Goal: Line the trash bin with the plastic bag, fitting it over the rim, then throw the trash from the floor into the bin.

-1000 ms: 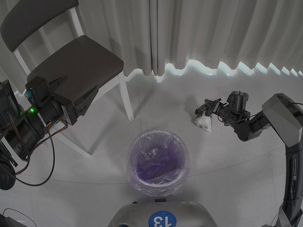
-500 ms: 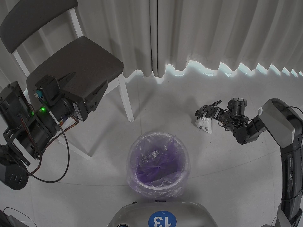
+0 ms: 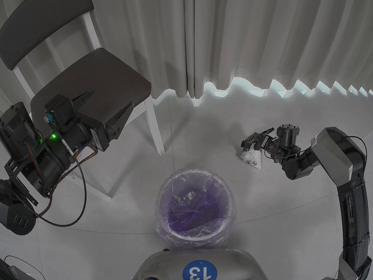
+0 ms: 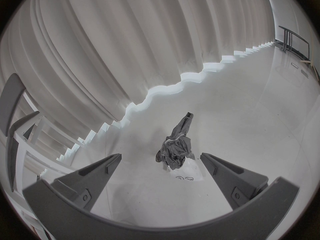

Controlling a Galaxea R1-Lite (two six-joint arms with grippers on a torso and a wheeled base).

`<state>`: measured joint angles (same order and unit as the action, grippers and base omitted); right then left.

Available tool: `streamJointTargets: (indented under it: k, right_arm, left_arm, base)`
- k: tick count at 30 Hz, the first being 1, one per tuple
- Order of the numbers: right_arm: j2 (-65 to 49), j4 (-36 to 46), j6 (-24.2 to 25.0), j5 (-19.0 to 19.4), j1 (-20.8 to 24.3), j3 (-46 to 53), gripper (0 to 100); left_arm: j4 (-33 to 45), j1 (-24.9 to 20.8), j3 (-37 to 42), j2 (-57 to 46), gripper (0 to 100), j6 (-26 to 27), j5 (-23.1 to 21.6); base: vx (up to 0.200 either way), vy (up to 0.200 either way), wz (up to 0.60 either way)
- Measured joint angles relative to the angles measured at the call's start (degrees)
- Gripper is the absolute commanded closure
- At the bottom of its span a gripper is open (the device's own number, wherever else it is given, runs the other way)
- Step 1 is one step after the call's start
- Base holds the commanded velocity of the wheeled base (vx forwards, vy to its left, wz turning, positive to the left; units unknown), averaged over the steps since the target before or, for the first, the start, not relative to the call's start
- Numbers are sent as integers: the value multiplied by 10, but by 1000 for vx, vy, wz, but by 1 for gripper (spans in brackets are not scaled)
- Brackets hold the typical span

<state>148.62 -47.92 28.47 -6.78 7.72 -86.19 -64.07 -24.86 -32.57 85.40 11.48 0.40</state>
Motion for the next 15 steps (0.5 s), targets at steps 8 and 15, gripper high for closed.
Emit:
streamJointTargets:
  k: [8, 15]
  right_arm:
    - [51, 1, 1, -21, -1, -55, 0]
    - [87, 1, 15, -45, 3, -99, 0]
  left_arm:
    - [-1, 0, 2, 0, 0, 1, -1]
    - [-1, -2, -1, 1, 0, 0, -2]
  base:
    - [0, 0, 0]
    - [0, 0, 0]
